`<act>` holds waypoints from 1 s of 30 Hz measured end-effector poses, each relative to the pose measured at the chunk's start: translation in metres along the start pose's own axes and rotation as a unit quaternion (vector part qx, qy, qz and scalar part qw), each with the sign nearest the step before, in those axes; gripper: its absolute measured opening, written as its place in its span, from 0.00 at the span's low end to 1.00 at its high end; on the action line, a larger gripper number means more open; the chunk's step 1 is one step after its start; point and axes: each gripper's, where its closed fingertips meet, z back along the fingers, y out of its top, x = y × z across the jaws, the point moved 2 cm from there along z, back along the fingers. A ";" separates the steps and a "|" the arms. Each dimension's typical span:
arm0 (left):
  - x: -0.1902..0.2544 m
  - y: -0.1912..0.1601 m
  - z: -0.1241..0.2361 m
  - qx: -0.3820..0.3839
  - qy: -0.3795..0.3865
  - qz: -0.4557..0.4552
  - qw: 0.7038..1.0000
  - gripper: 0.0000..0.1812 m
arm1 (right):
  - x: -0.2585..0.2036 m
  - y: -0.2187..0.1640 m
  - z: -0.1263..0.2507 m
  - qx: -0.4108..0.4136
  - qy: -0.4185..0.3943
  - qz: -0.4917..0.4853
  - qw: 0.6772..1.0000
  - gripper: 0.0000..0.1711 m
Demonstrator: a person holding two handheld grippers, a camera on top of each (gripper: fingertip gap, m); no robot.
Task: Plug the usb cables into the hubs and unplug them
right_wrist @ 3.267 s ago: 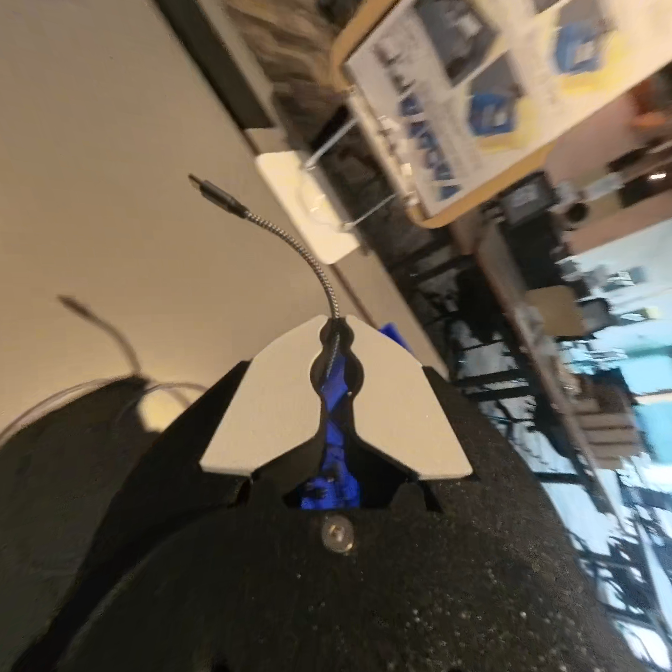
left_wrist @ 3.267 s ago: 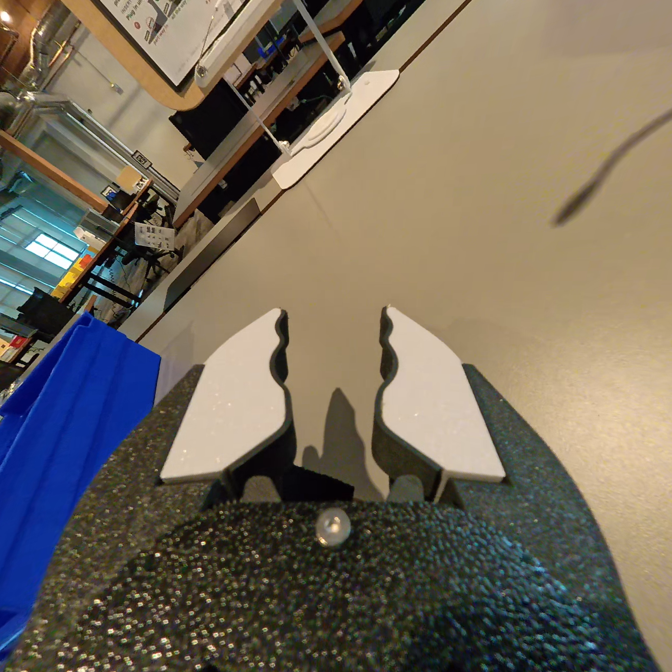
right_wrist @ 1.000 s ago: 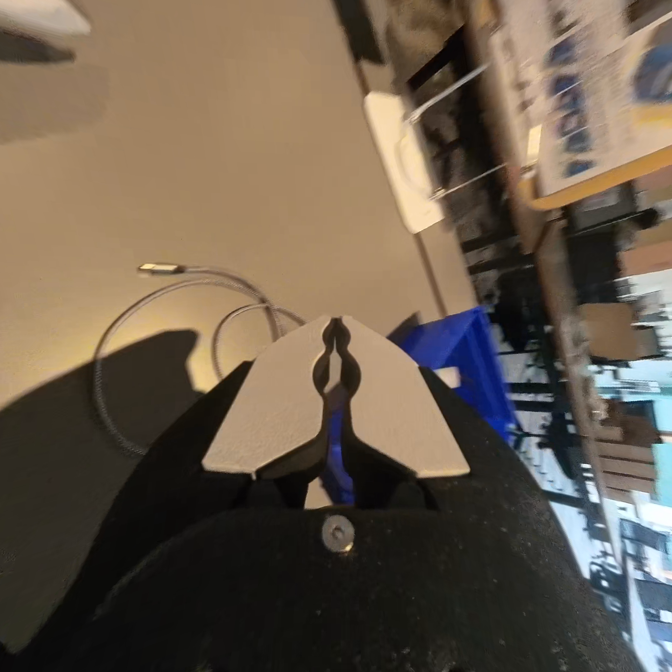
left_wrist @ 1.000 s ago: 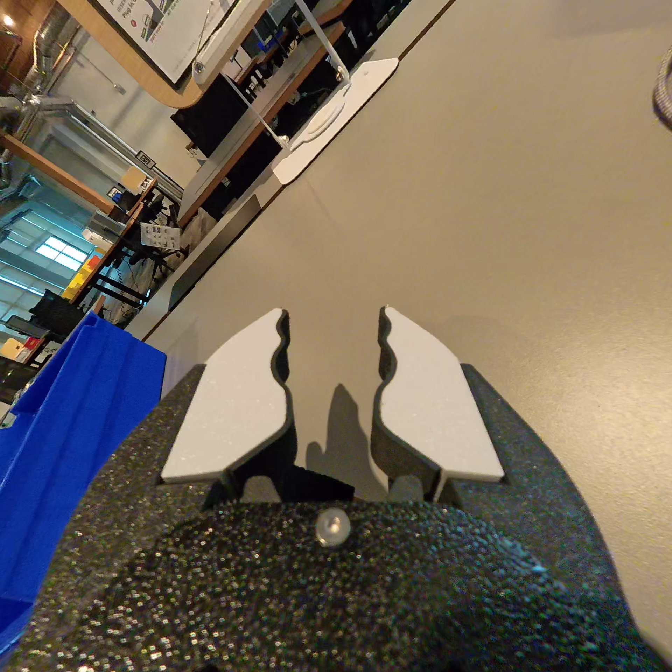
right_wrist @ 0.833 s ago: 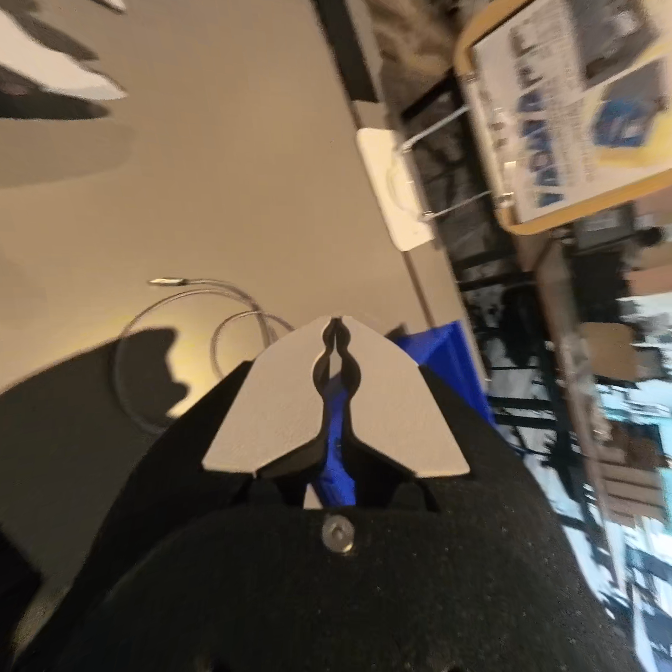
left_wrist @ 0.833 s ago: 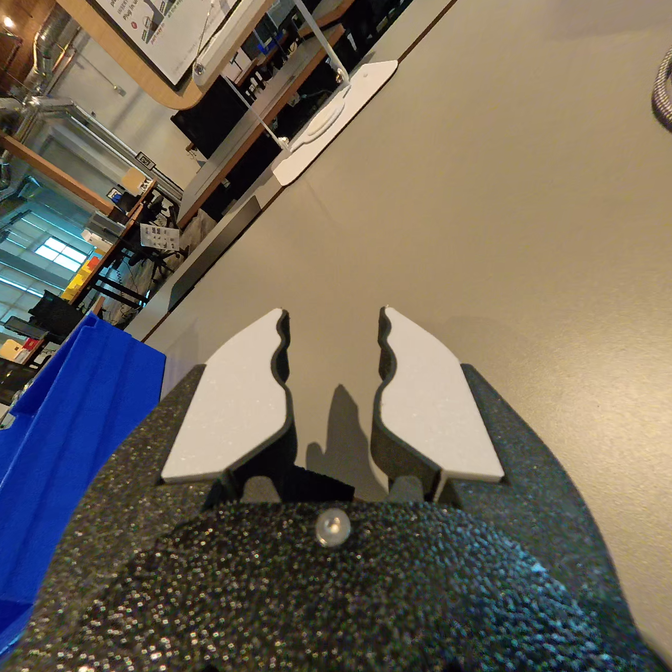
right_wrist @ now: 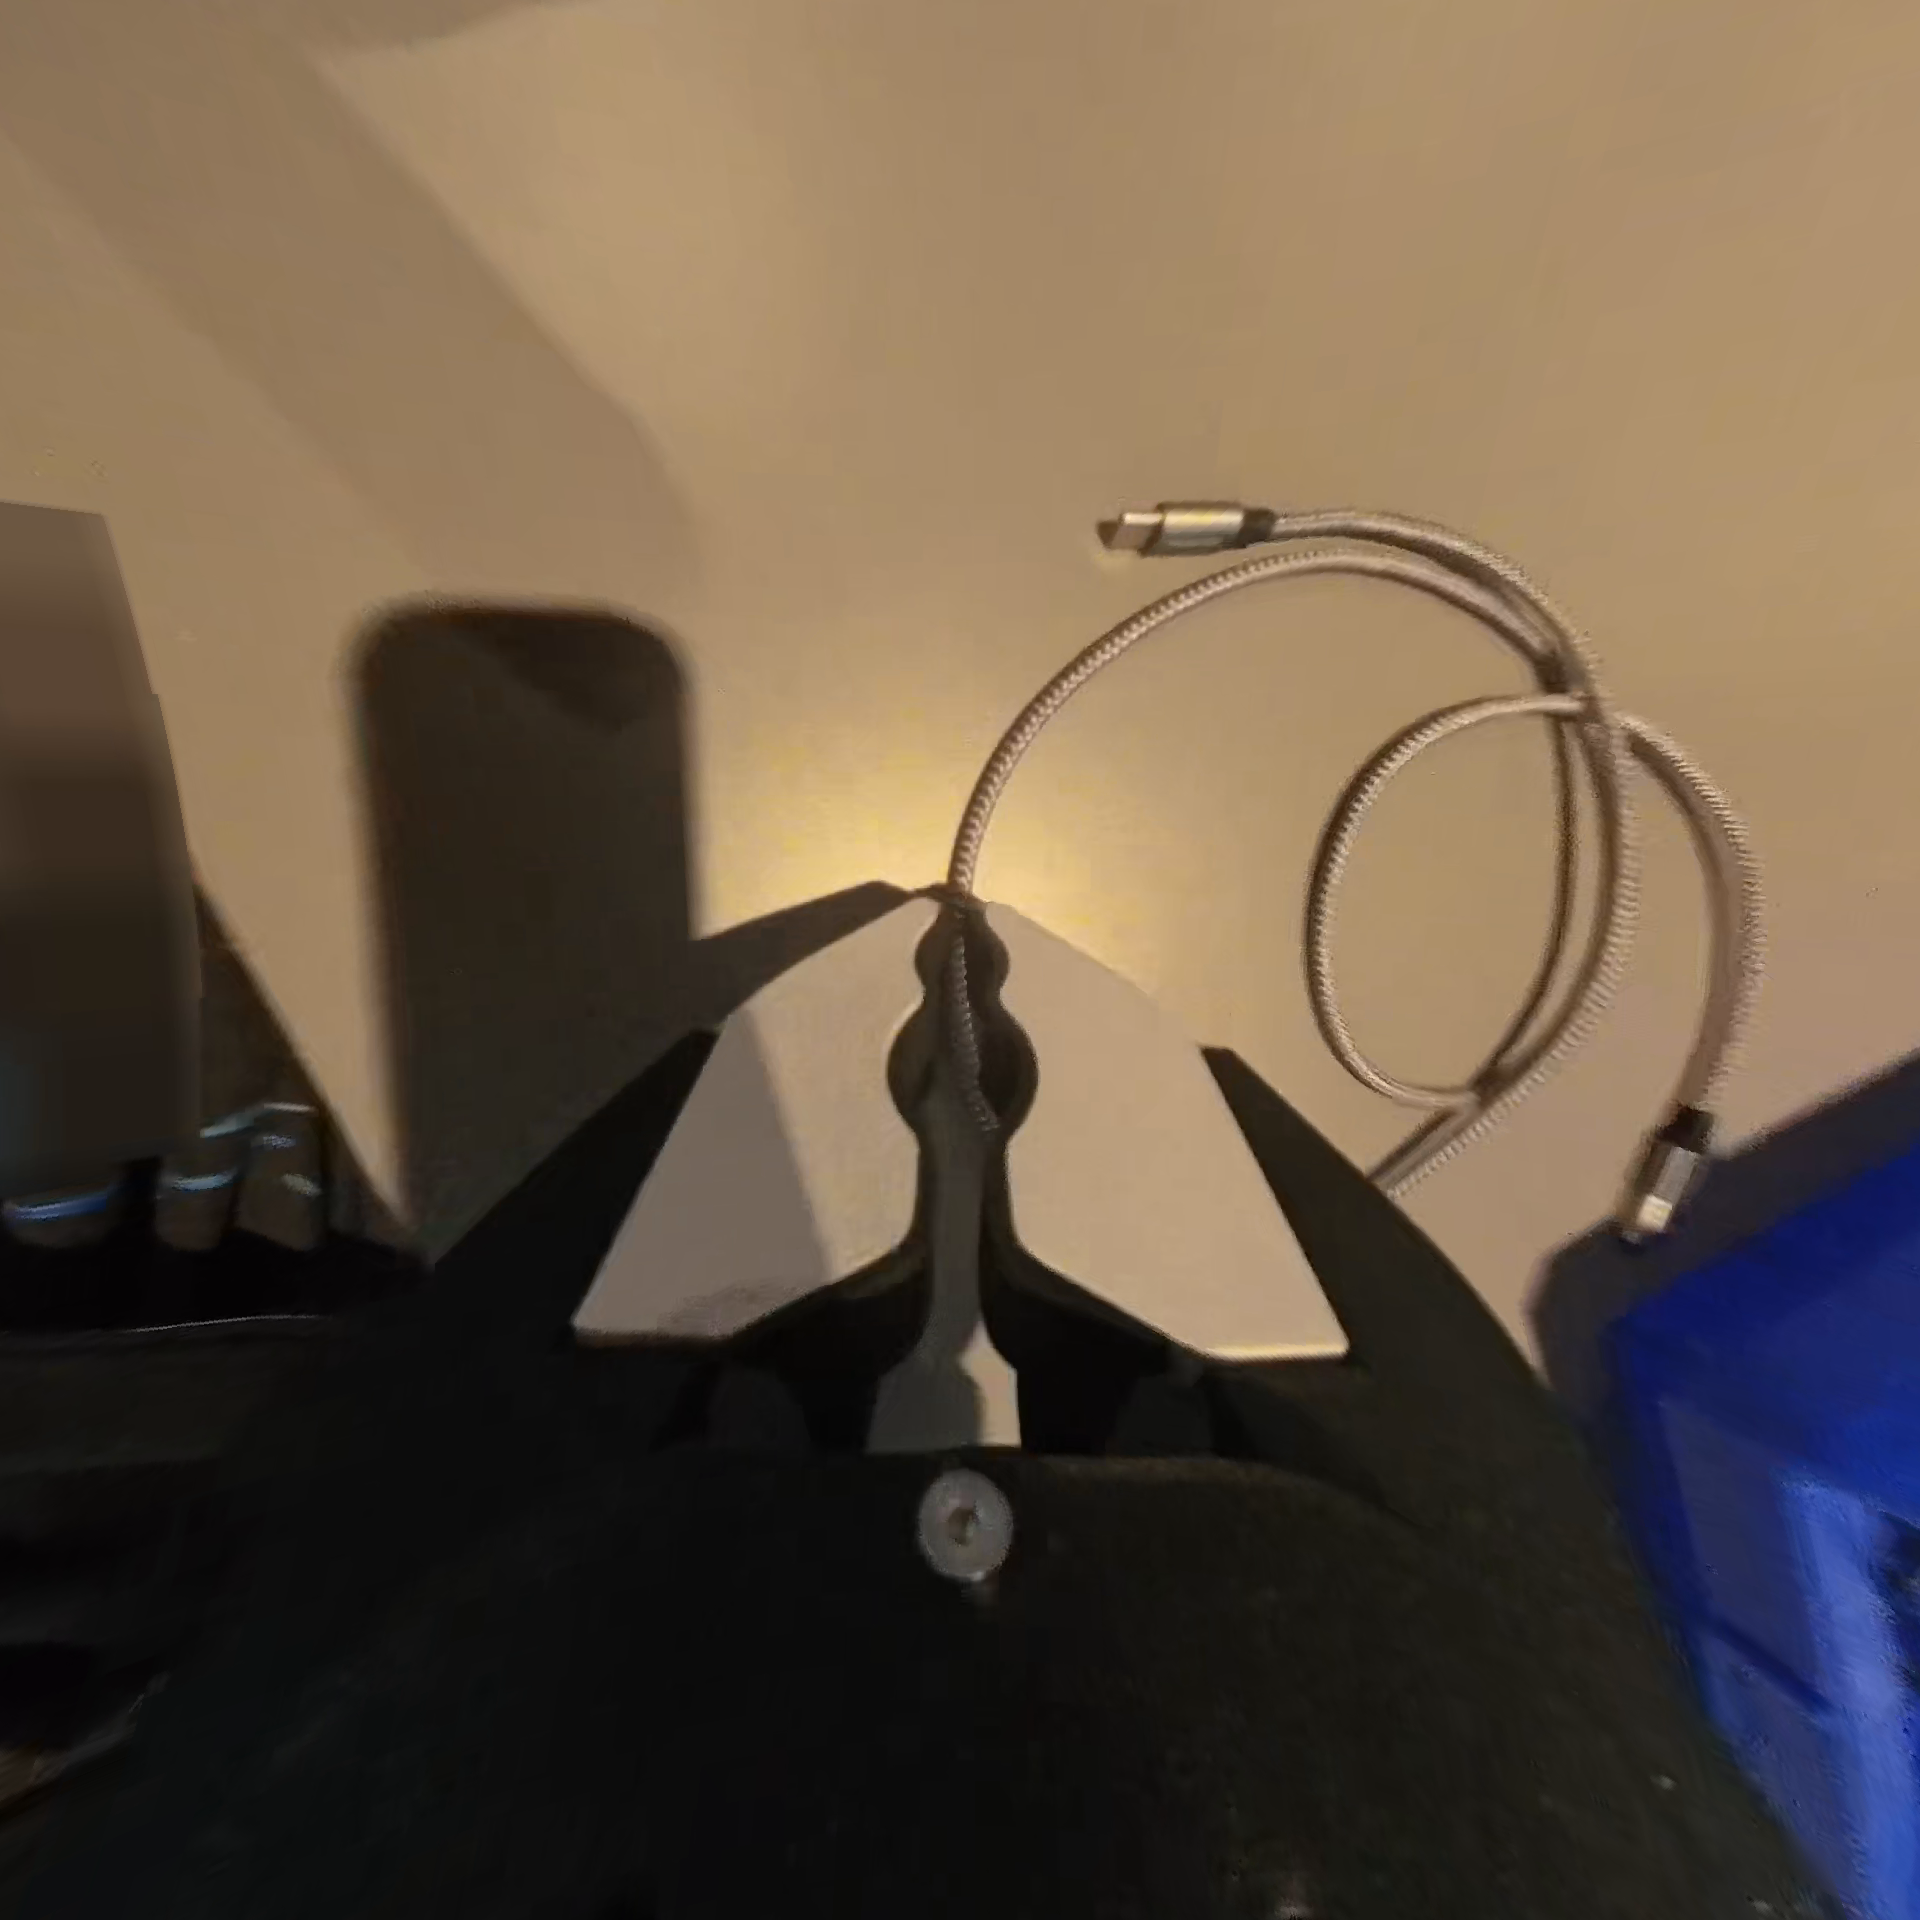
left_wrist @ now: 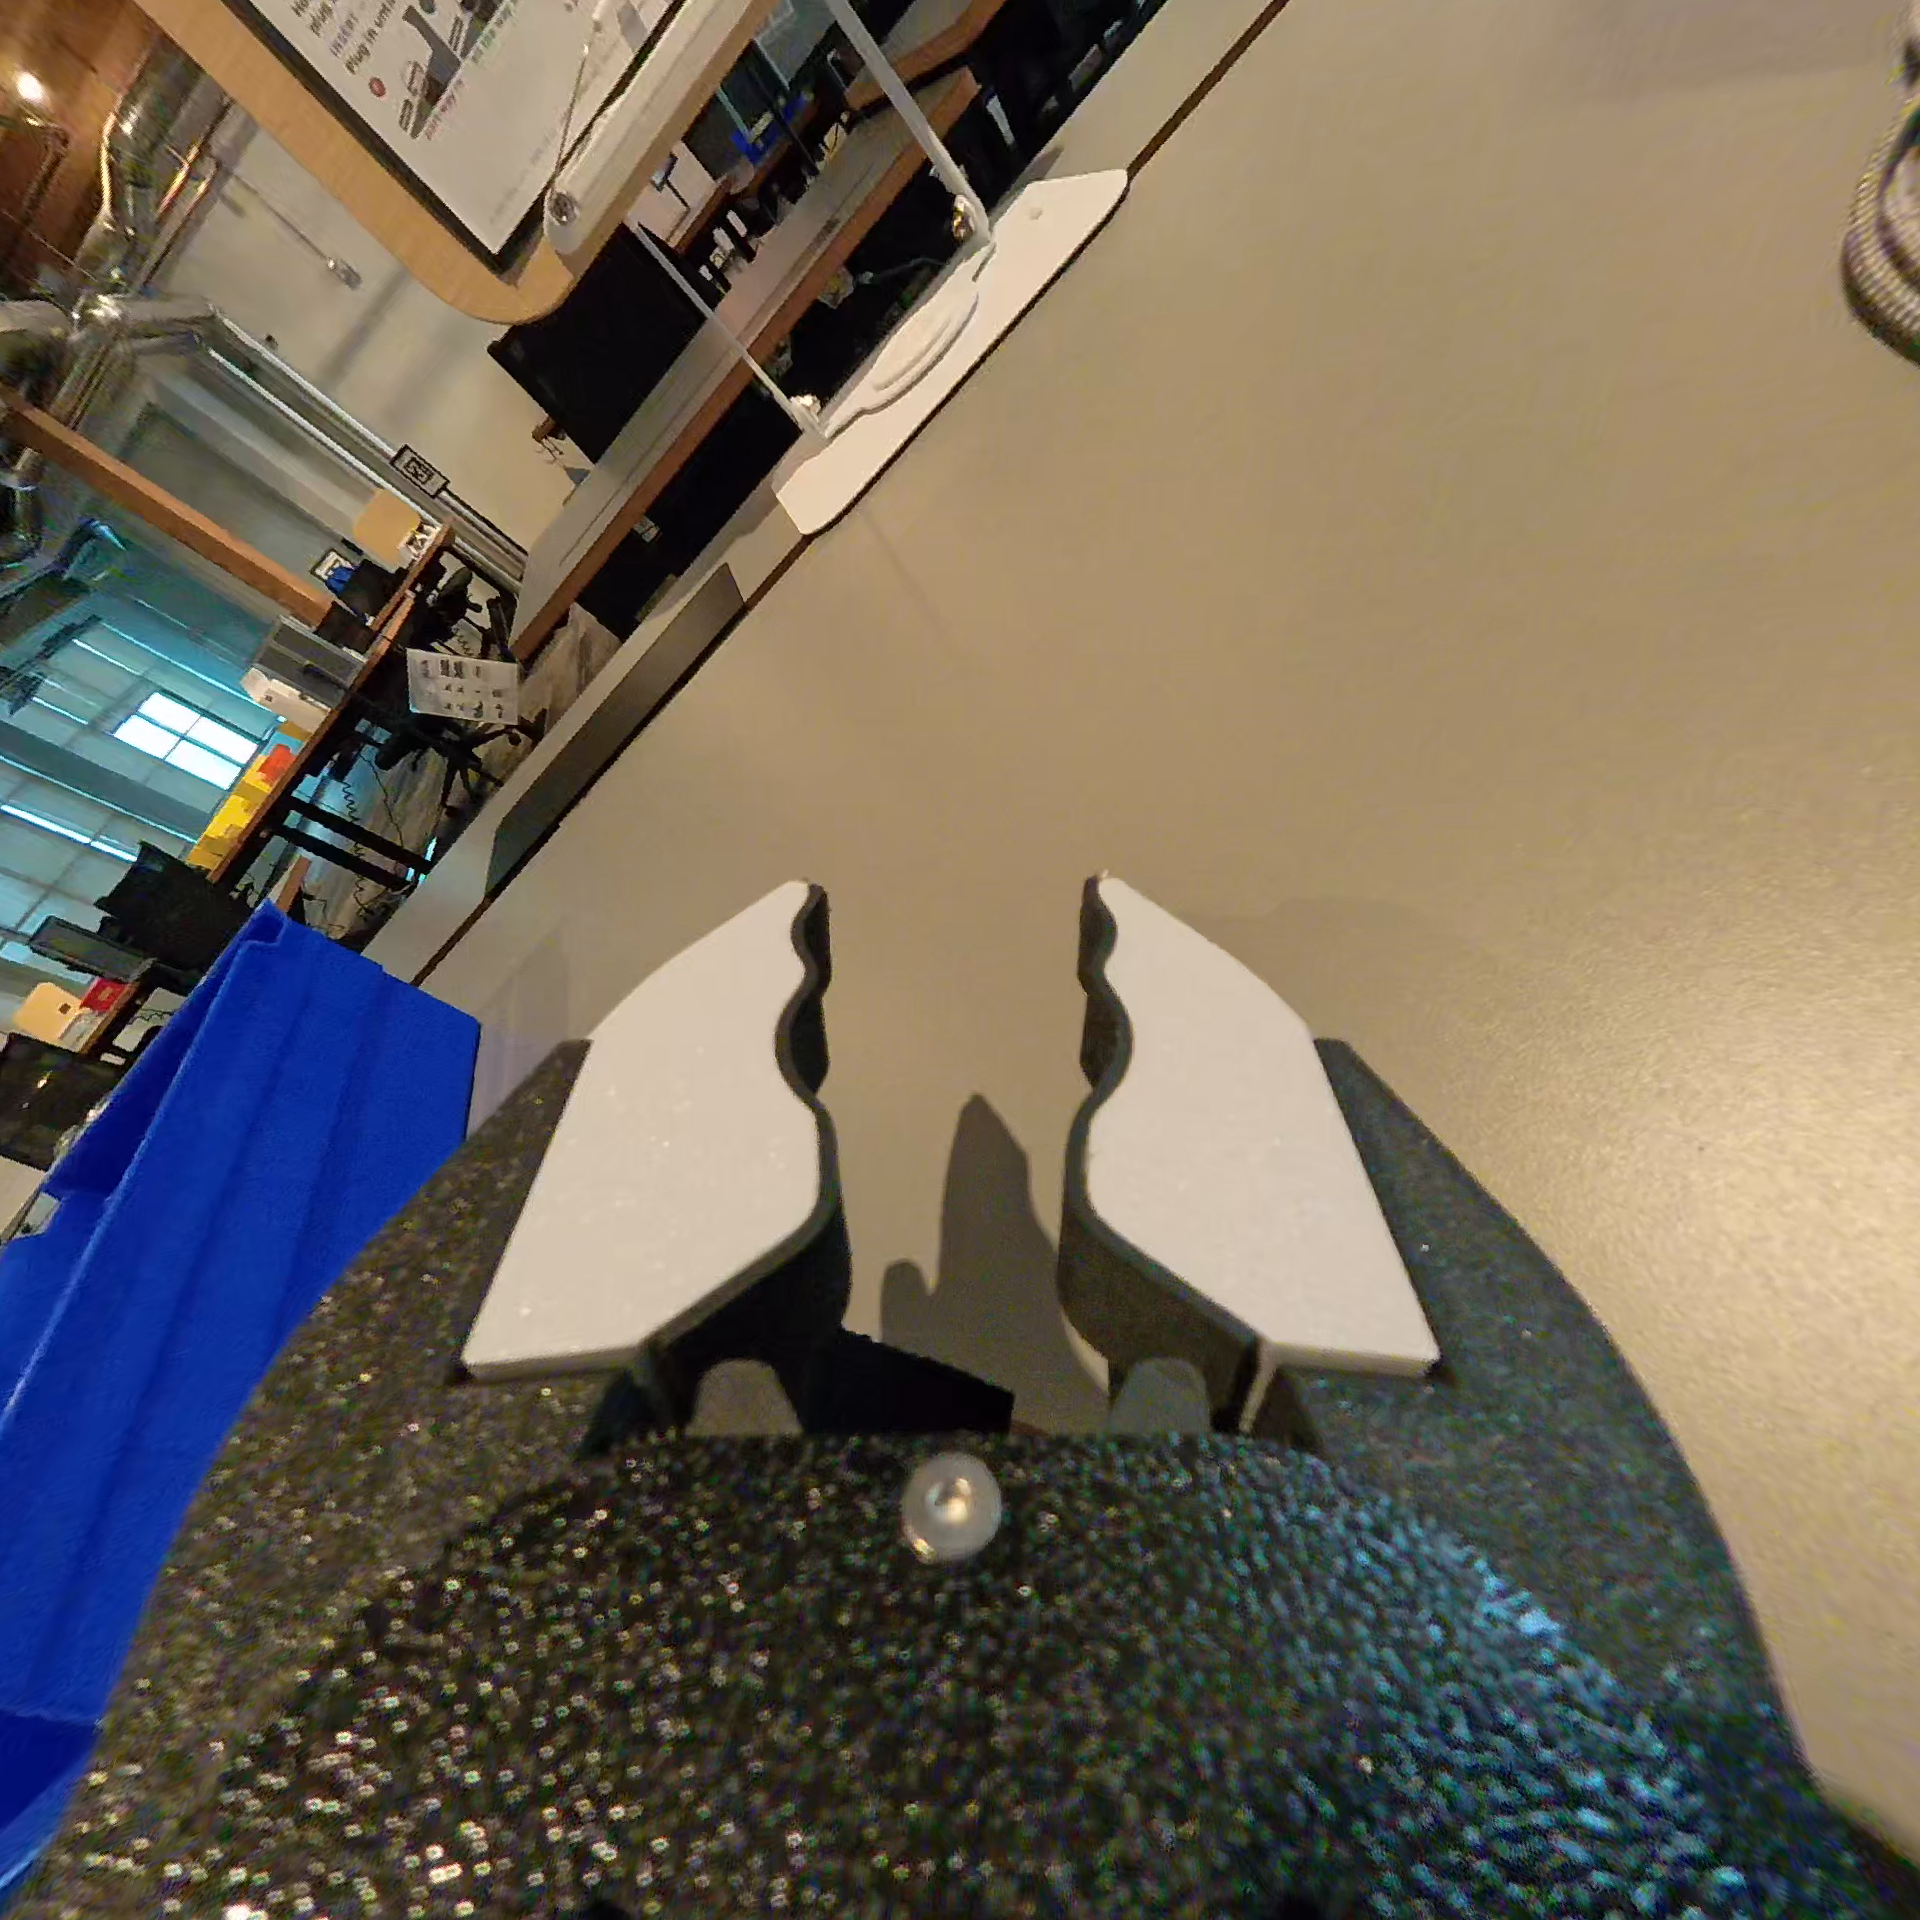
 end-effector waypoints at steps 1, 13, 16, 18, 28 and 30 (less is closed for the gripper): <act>0.000 0.000 0.000 0.000 0.000 0.000 1.000 0.25 | 0.005 -0.002 0.000 -0.018 -0.032 0.019 0.999 0.01; 0.001 0.000 0.000 -0.002 0.001 -0.004 1.000 0.25 | 0.035 0.014 0.023 -0.076 -0.192 0.140 0.968 0.01; 0.001 0.000 0.000 -0.001 0.001 -0.005 1.000 0.25 | 0.044 0.025 0.038 -0.076 -0.226 0.165 0.957 0.01; 0.001 0.000 0.000 -0.001 0.001 -0.005 1.000 0.25 | 0.051 0.034 0.048 -0.076 -0.247 0.180 0.949 0.00; 0.000 0.000 0.000 0.000 0.001 -0.003 1.000 0.25 | 0.092 0.084 0.118 -0.062 -0.342 0.228 0.910 0.00; 0.000 0.000 0.000 -0.001 0.001 -0.003 1.000 0.25 | 0.093 0.088 0.122 -0.059 -0.326 0.223 0.917 0.00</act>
